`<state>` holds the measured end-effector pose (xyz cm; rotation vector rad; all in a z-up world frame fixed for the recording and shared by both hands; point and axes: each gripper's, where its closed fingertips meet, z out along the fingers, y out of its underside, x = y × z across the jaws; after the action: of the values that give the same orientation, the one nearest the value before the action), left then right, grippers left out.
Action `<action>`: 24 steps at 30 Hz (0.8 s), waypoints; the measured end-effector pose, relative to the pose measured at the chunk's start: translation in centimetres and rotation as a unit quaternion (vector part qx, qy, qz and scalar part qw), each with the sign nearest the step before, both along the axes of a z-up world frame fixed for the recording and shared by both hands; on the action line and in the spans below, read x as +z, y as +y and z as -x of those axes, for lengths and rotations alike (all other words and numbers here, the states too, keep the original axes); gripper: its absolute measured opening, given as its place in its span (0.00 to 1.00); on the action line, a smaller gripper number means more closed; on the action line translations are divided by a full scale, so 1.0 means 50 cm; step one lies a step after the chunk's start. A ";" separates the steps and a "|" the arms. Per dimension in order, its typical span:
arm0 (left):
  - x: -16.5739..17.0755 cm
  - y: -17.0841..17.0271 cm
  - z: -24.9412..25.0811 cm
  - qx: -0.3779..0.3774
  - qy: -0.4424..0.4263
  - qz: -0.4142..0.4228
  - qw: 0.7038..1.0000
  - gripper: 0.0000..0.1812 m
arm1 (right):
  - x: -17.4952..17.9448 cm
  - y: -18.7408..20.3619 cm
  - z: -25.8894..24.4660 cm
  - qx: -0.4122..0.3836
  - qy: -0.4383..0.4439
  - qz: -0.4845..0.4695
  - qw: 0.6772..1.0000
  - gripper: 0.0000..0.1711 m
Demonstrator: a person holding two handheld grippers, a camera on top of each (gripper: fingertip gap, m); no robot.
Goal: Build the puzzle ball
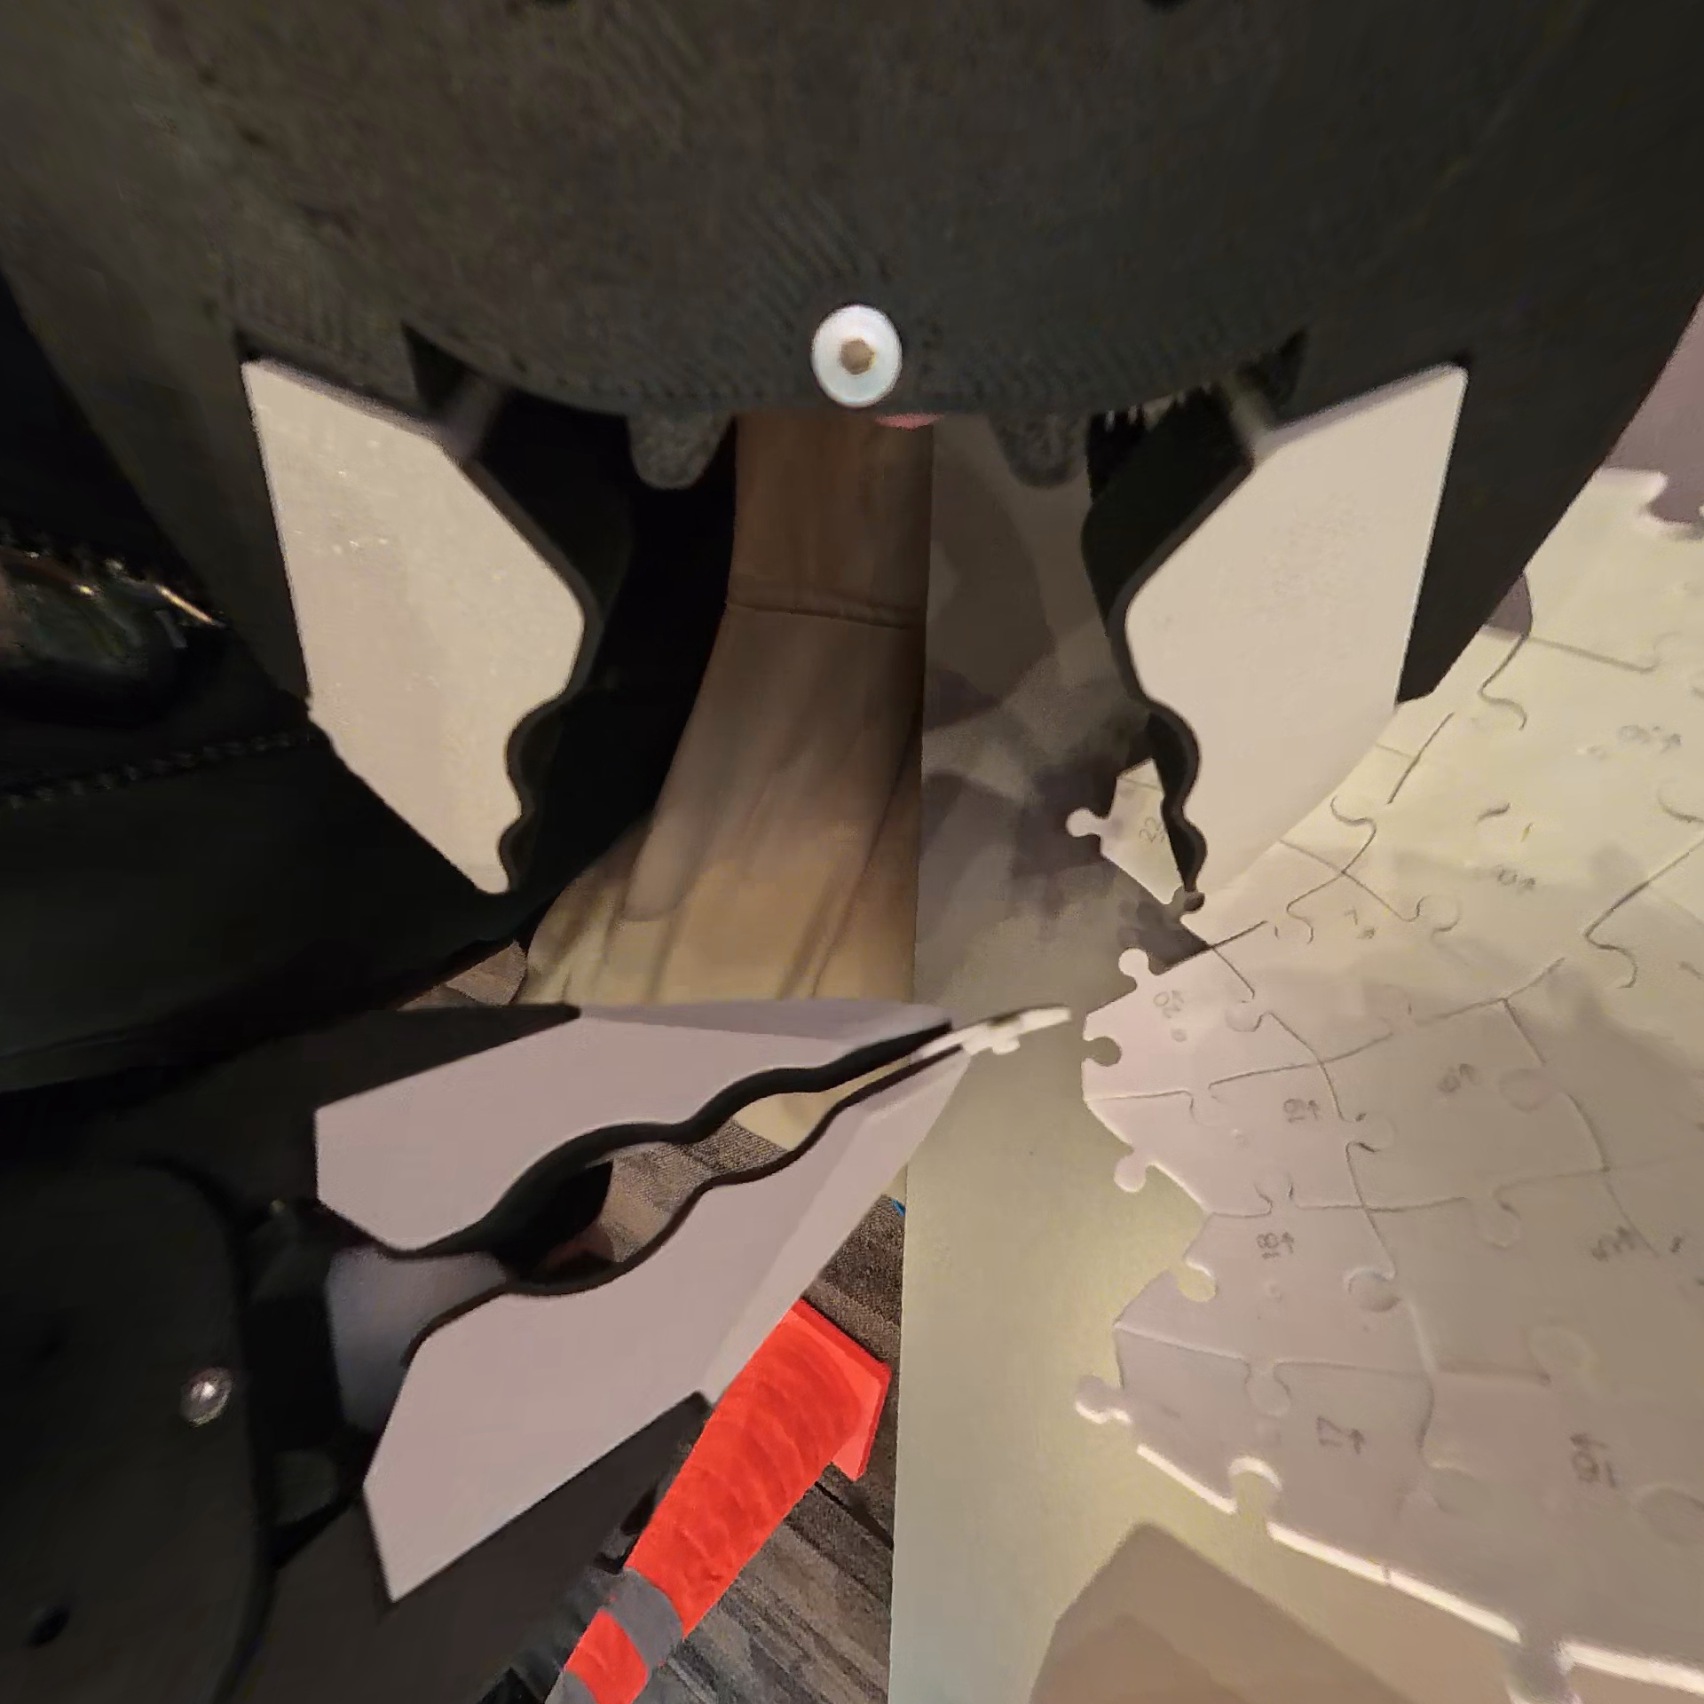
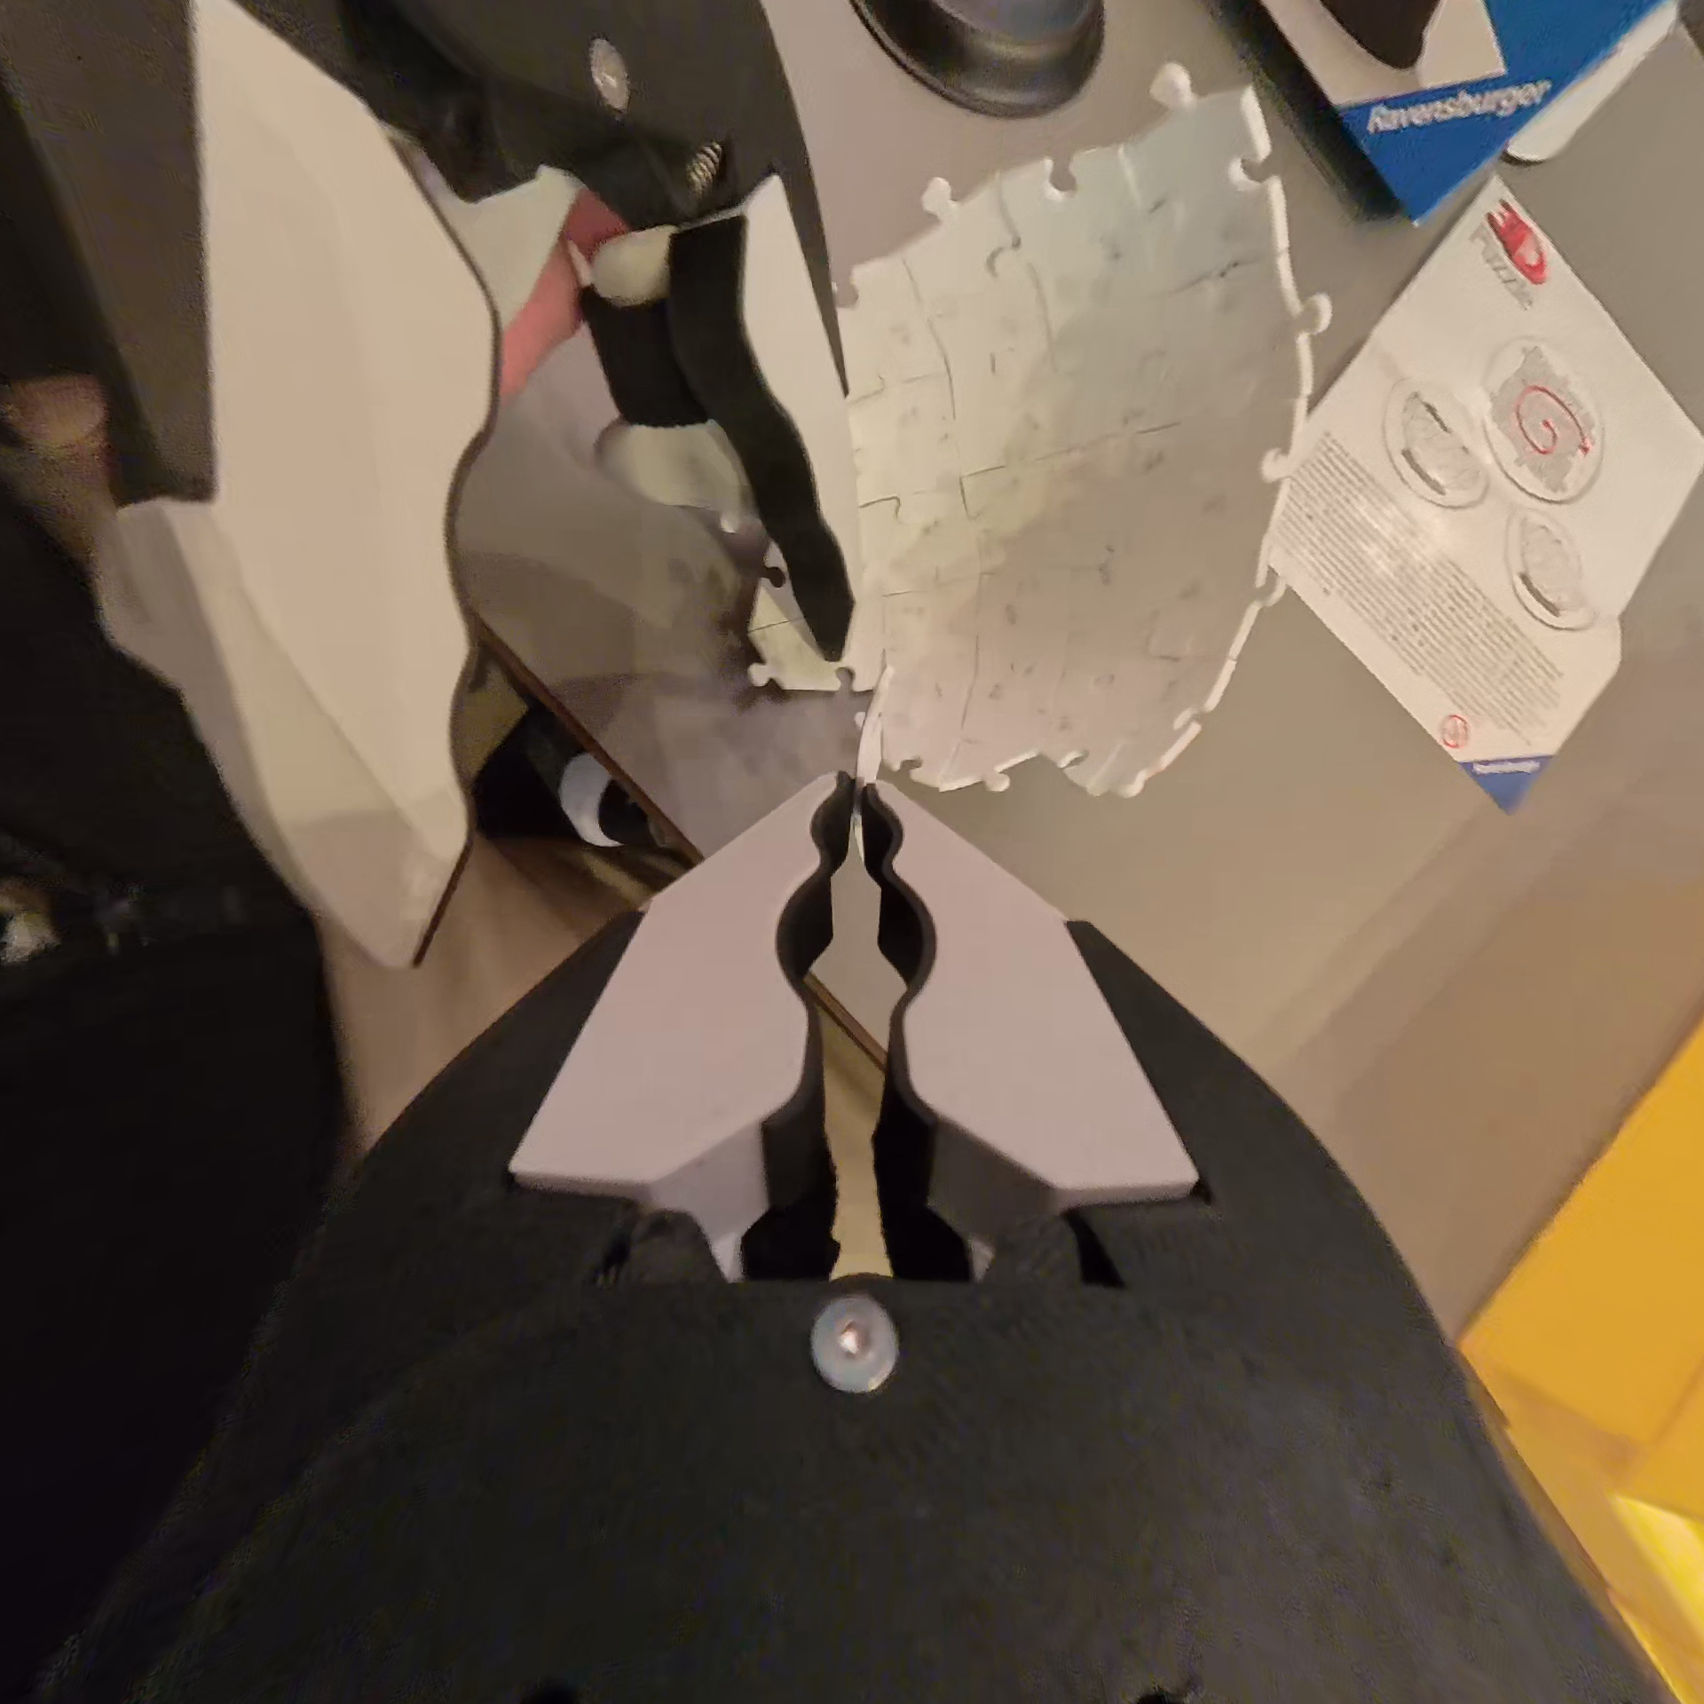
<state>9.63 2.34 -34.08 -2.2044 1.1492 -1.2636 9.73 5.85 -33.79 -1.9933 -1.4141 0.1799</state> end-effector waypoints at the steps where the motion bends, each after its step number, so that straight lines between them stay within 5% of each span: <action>1: 0.001 -0.001 -0.003 0.002 -0.003 0.003 1.000 0.70 | -0.001 0.005 0.001 -0.011 -0.009 -0.007 1.000 0.00; 8: 0.009 -0.005 -0.022 0.019 -0.022 0.014 0.999 0.73 | -0.036 0.016 -0.008 -0.049 -0.066 -0.007 0.997 0.00; 24: 0.019 -0.018 -0.025 0.010 -0.060 0.034 0.998 0.74 | -0.055 0.014 0.014 -0.061 -0.032 0.026 0.997 0.05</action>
<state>10.90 1.43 -33.14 -2.1485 1.0514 -1.4248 9.01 6.57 -36.55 -2.1383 -1.3346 0.0991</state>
